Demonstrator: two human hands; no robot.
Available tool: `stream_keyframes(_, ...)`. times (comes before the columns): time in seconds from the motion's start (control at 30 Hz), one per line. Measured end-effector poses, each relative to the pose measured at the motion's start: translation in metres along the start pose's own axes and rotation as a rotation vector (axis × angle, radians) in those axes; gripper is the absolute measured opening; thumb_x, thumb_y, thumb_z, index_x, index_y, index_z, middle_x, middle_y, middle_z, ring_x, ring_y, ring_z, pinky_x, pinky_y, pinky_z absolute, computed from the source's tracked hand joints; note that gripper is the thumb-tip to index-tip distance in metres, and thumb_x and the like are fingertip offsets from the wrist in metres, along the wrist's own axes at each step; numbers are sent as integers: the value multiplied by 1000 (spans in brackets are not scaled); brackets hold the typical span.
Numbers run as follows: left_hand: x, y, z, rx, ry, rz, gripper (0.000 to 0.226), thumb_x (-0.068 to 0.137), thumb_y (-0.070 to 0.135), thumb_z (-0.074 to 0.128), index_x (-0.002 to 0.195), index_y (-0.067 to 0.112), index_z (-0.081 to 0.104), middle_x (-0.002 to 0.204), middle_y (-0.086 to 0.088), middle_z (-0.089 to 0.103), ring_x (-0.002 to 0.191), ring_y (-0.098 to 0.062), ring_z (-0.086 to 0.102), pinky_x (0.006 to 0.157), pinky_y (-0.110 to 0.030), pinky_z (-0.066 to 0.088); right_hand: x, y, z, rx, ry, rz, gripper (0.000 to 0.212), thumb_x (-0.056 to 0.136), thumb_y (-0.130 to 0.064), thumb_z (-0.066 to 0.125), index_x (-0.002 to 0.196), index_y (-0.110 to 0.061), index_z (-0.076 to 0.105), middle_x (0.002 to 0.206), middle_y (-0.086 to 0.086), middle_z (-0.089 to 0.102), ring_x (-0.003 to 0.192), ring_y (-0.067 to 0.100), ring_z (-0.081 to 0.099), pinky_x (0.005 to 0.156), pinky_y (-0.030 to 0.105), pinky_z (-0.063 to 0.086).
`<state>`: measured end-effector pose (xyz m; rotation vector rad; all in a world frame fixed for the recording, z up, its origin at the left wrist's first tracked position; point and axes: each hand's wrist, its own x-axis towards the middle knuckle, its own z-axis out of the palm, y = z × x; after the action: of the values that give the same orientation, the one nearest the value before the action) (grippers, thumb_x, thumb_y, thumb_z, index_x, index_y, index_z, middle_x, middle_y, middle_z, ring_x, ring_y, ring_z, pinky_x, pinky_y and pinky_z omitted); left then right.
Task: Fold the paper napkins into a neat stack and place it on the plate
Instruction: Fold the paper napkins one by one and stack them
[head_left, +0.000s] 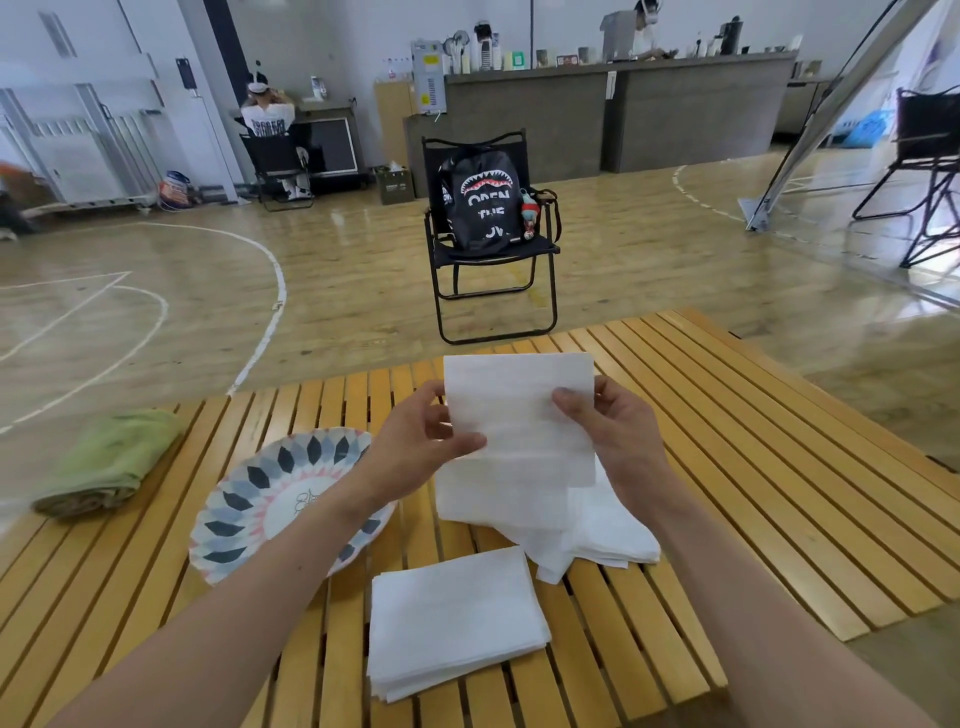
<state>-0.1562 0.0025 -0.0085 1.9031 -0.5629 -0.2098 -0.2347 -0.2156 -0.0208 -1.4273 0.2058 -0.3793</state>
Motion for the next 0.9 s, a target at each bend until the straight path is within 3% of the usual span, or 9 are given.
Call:
stream_keyframes(0.13, -7, 1, 0, -107, 82, 31, 18, 94, 12, 65, 108, 24, 68, 100, 11, 75, 91, -3, 72, 73, -18, 59, -2, -6, 2, 45, -72, -8, 29, 86, -21, 77, 112, -13, 69, 103, 3, 77, 95, 20, 73, 84, 36, 59)
stream_keyframes(0.33, -19, 6, -6, -44, 164, 61, 19, 99, 21, 59, 115, 26, 68, 105, 10, 73, 90, -2, 68, 68, -13, 55, -4, -3, -5, -144, -150, 14, 34, 82, 1, 76, 113, -13, 70, 104, 1, 78, 99, 16, 73, 93, 37, 57)
stream_keyframes(0.47, -26, 7, -8, -19, 216, 16, 13, 99, 11, 54, 98, 17, 65, 95, 7, 67, 80, -11, 61, 68, -22, 50, -8, -2, -7, -240, -256, 63, 34, 78, -4, 81, 108, -17, 71, 109, -5, 75, 99, 12, 72, 84, 27, 56)
stream_keyframes(0.53, -31, 5, -10, -32, 197, -1, 19, 97, 1, 49, 92, 15, 61, 94, 4, 62, 83, -16, 56, 67, -30, 47, -10, 0, -6, -167, -318, 112, 25, 85, 4, 70, 103, -14, 72, 116, -4, 73, 102, 14, 70, 81, 28, 56)
stream_keyframes(0.63, -38, 3, -13, -108, 177, -5, 26, 98, -3, 46, 90, 18, 59, 97, 2, 60, 88, -18, 57, 64, -31, 47, -12, -1, -4, 27, -363, 230, 34, 87, 14, 47, 101, -5, 73, 114, 9, 69, 95, 22, 67, 83, 35, 56)
stream_keyframes(0.73, -47, 7, -14, -204, 140, -56, 27, 99, -1, 43, 88, 19, 58, 98, 1, 58, 86, -17, 57, 60, -27, 48, -13, -2, 0, 95, -357, 288, 29, 91, 1, 47, 98, 0, 74, 113, 15, 70, 100, 29, 67, 93, 46, 53)
stream_keyframes(0.8, -55, 15, -14, -255, 117, -127, 25, 100, 1, 43, 88, 16, 59, 94, 2, 59, 80, -14, 58, 57, -22, 48, -14, -2, 3, 9, -355, 265, 21, 94, -13, 59, 98, -2, 77, 109, 9, 74, 100, 26, 70, 92, 42, 55)
stream_keyframes(0.9, -67, 16, -19, -368, 128, -293, 25, 101, 10, 37, 97, 12, 62, 97, -7, 66, 80, -19, 61, 62, -28, 50, -17, 0, 3, -187, -343, 203, 12, 88, -13, 73, 99, -10, 79, 99, 3, 78, 95, 19, 73, 83, 33, 60)
